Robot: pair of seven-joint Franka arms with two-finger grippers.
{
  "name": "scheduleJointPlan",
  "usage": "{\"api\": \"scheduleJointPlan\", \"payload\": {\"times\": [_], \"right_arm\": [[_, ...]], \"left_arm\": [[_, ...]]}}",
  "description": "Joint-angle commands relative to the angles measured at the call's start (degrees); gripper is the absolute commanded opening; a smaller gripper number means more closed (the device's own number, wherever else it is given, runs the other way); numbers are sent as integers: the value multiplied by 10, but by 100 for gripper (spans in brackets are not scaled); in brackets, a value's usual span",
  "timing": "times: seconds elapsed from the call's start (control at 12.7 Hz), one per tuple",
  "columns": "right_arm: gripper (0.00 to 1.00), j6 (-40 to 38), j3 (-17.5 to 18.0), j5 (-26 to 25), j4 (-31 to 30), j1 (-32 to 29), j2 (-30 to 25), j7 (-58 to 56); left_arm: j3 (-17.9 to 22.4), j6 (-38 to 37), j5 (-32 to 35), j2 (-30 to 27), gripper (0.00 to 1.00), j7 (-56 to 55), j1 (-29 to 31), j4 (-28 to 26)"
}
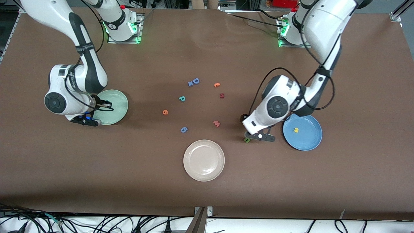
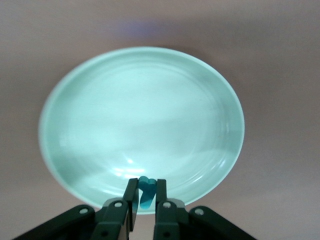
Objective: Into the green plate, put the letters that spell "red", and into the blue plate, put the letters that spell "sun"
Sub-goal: 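Place the teal letter on the green plate while the left gripper reaches yellow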
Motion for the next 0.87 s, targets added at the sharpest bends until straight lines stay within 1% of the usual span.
{"api": "scheduleJointPlan", "payload": {"times": [0.0,0.16,0.24,0.31,0.39,0.47,0.63,0.71,0.79], "right_arm": [[4,-3,1,8,2,-14,35,-37],[5,-1,1,8,2,-27,52,-56],[7,0,1,8,3,-29,55,-59],[30,0,1,8,2,-29,55,-59],[45,-1,1,8,3,-29,54,-59],[67,-4,2,8,3,-29,49,-58],[70,-19,6,8,9,-28,24,-49],[70,-30,15,11,12,-27,7,-37],[70,-38,27,34,14,-27,-9,-23]], "left_arm": [[4,40,-11,29,100,-35,-24,-2],[5,55,-9,44,100,-51,-31,-4],[5,62,-8,44,99,-51,-30,-4],[5,62,-4,44,98,-50,-27,-4],[6,62,-3,44,90,-47,-26,-4],[7,62,-3,45,88,-46,-25,-4],[8,62,-2,48,88,-46,-25,-13],[8,62,-2,50,88,-46,-25,-14],[8,62,-2,51,84,-46,-24,-14]]}}
